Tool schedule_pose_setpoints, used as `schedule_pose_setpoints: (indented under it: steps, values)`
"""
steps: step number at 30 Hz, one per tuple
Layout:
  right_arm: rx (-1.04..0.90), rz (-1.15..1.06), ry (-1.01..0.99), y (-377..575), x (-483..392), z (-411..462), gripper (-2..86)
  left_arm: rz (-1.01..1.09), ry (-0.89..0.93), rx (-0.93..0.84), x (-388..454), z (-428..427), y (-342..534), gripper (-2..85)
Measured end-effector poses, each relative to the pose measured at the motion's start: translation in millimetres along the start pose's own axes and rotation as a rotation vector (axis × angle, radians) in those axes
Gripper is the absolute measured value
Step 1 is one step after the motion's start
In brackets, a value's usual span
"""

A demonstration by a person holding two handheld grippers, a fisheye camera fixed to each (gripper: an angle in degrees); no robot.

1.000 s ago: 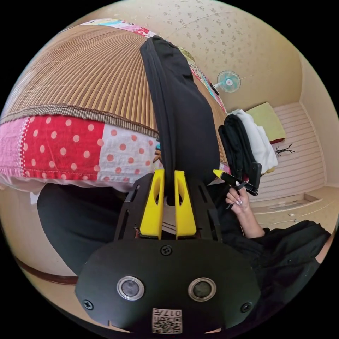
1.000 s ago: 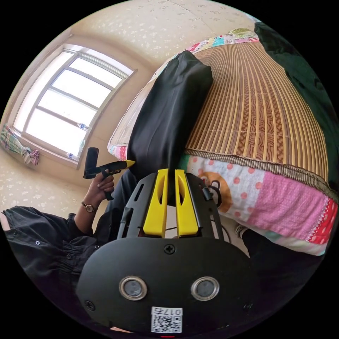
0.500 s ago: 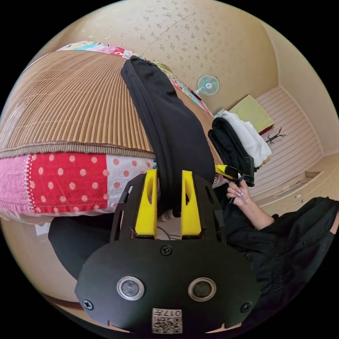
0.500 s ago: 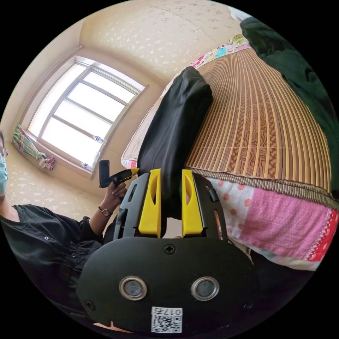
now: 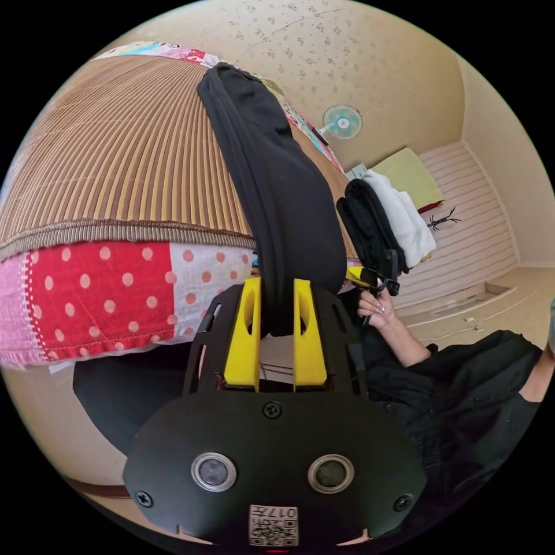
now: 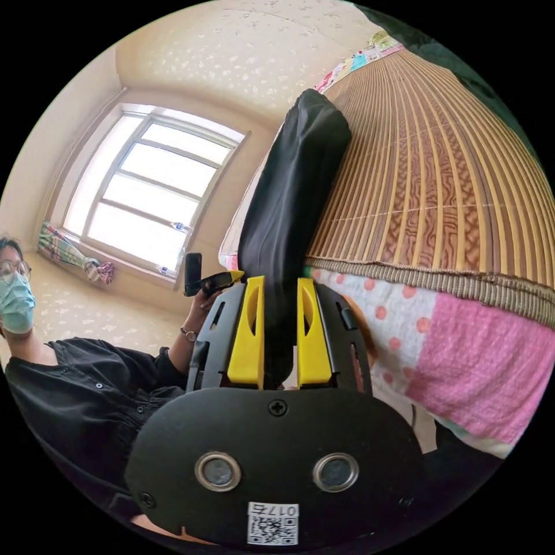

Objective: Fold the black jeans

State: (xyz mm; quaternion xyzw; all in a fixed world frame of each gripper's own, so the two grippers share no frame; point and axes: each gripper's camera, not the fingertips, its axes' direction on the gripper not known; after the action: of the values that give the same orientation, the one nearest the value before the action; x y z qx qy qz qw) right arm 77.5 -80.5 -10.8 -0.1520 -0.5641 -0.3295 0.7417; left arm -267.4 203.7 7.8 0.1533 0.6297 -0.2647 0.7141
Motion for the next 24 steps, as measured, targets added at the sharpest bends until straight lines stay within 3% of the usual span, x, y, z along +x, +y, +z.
schedule_pose_setpoints:
  steps: [9, 17, 24]
  values:
    - [-0.022, 0.036, -0.088, 21, 13, -19, 5.9, 0.032, -0.092, -0.008, 15, 20, 9, 6.7]
    - [-0.059, 0.015, -0.085, 64, -12, -41, 3.0, 0.077, -0.067, -0.013, 31, 22, 45, 5.1]
    - [0.132, -0.068, -0.396, 131, -45, -108, 2.8, 0.255, 0.248, 0.202, 76, -25, 93, 5.0]
